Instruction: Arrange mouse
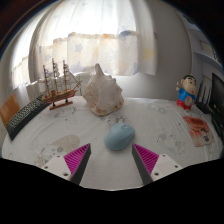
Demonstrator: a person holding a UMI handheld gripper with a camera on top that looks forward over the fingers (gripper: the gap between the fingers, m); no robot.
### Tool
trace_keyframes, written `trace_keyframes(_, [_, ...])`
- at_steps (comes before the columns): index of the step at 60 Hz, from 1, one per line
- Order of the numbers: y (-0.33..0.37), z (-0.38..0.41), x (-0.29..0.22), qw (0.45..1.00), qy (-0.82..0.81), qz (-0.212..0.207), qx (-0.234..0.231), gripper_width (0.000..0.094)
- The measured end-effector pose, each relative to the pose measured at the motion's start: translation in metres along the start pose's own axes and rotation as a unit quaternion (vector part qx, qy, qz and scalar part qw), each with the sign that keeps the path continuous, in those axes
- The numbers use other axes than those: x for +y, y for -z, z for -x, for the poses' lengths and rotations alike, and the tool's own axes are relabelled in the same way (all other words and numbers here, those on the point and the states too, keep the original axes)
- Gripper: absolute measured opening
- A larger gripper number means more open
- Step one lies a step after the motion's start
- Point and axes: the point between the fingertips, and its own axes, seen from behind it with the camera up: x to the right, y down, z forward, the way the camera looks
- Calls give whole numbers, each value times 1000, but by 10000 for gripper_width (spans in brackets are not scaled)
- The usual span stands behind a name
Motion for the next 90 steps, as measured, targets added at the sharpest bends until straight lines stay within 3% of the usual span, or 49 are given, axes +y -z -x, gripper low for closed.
trace_keyframes(35, [-77,1,-34,1000,-3,6,5,850])
trace_keyframes(41, [-82,-1,-36,1000,-4,8,7,772])
trace_keyframes(48, [-86,-1,-38,1000,9,10,5,516])
trace_keyframes(59, [-71,7,-51,999,18,16,-30,473])
trace_keyframes(65, [-39,-7,-85,999,34,-14,-35,465])
trace_keyframes(74, [15,-67,-128,999,11,-32,-40,461])
trace_keyframes(83, [43,-190,-153,999,9,-49,6,461])
trace_keyframes(90, [37,-302,-140,998,4,-38,50,460])
